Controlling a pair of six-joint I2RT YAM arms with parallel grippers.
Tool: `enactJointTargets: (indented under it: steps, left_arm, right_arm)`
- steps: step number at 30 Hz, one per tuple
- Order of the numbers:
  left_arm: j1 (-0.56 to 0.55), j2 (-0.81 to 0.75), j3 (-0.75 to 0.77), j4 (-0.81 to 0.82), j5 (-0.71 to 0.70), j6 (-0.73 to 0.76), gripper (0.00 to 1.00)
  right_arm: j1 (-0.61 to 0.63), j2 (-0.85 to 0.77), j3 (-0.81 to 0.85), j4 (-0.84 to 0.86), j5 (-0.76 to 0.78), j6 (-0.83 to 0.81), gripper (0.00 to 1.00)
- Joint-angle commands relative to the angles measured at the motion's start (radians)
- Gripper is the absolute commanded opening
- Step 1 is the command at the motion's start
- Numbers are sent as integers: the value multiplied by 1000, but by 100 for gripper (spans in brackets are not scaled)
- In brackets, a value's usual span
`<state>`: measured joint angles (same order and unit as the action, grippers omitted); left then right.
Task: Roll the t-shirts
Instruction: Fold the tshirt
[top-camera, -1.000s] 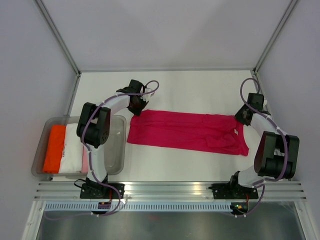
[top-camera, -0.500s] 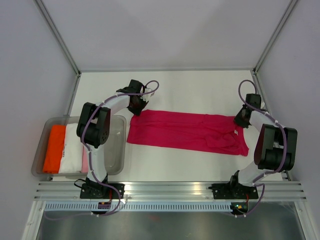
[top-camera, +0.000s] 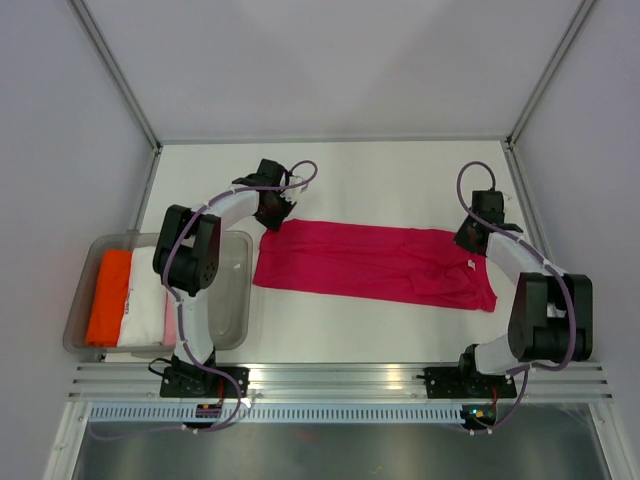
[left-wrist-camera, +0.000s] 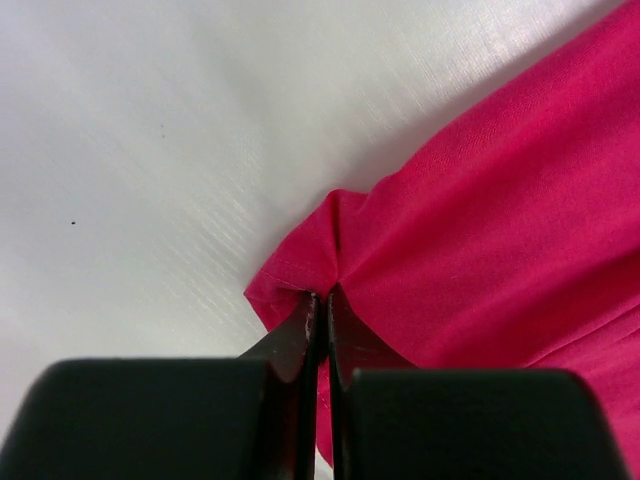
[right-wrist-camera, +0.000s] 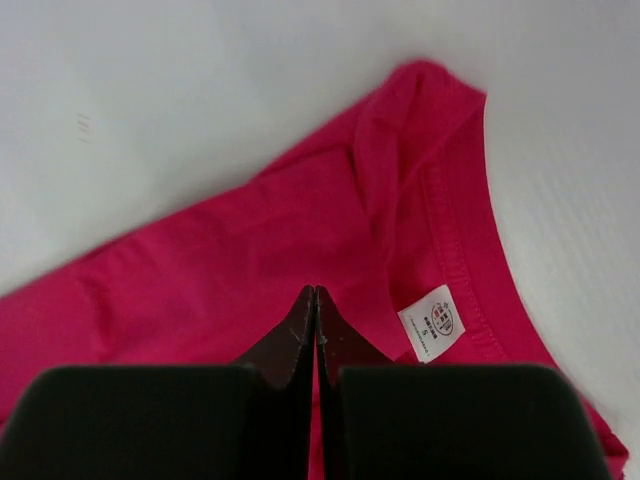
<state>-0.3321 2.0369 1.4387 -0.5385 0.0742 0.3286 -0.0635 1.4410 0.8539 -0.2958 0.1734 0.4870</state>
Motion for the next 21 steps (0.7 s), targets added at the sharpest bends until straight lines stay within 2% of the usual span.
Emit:
enactJointTargets:
  steps: [1, 5, 7, 14, 17, 21]
  left_arm:
    - [13, -24, -9, -8, -54, -28, 2]
    - [15, -18, -12, -8, -68, -26, 2]
    - [15, -24, -18, -8, -70, -25, 2]
    - [15, -44, -17, -8, -28, -23, 3]
    - [16, -69, -12, -9, 16, -19, 14]
    - [15, -112, 9, -9, 10, -5, 29]
  right_arm:
    - [-19, 100, -56, 67, -52, 67, 2]
    - [-85, 293, 3, 104, -129, 87, 0]
    - [-99, 335, 31, 101, -106, 78, 0]
    - [-98, 302, 131, 77, -135, 25, 1]
    - [-96, 262, 194, 31, -152, -22, 4]
    - [-101, 161, 267, -106, -74, -48, 7]
